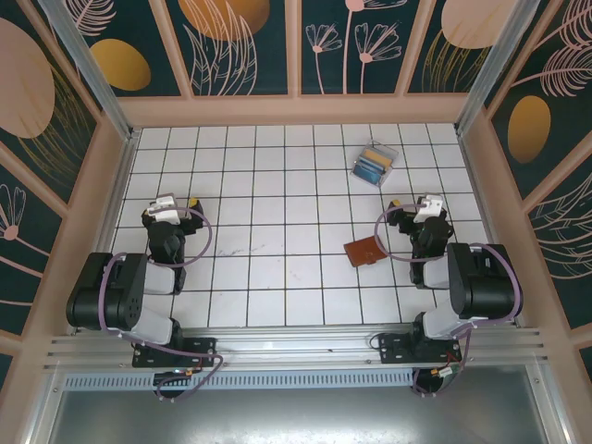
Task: Put the credit cards into the card holder
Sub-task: Move the storage box to the center of the table.
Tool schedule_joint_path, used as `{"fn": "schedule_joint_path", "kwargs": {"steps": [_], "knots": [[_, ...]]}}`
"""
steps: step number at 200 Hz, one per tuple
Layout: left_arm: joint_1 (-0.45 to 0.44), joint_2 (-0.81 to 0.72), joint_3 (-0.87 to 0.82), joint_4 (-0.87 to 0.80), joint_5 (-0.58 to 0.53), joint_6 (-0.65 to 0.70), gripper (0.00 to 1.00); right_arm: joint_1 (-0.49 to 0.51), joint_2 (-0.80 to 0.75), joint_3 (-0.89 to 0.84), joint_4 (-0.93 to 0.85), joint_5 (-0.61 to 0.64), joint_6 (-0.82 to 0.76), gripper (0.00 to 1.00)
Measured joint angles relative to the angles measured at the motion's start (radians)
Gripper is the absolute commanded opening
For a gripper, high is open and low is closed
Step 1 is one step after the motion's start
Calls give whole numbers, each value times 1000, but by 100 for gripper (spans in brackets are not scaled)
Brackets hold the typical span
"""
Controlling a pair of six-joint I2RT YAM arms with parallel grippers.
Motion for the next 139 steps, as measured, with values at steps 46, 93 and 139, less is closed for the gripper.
{"fn": "schedule_joint_path", "kwargs": {"steps": [46, 93, 139], "knots": [[0, 0, 0, 0, 0, 0, 99, -4, 0, 0, 0, 0, 0, 99], [0, 0, 0, 0, 0, 0, 99, -4, 0, 0, 0, 0, 0, 99], [0, -2, 0, 0, -5, 0, 99, -5, -2, 2, -8, -3, 3, 99]]}}
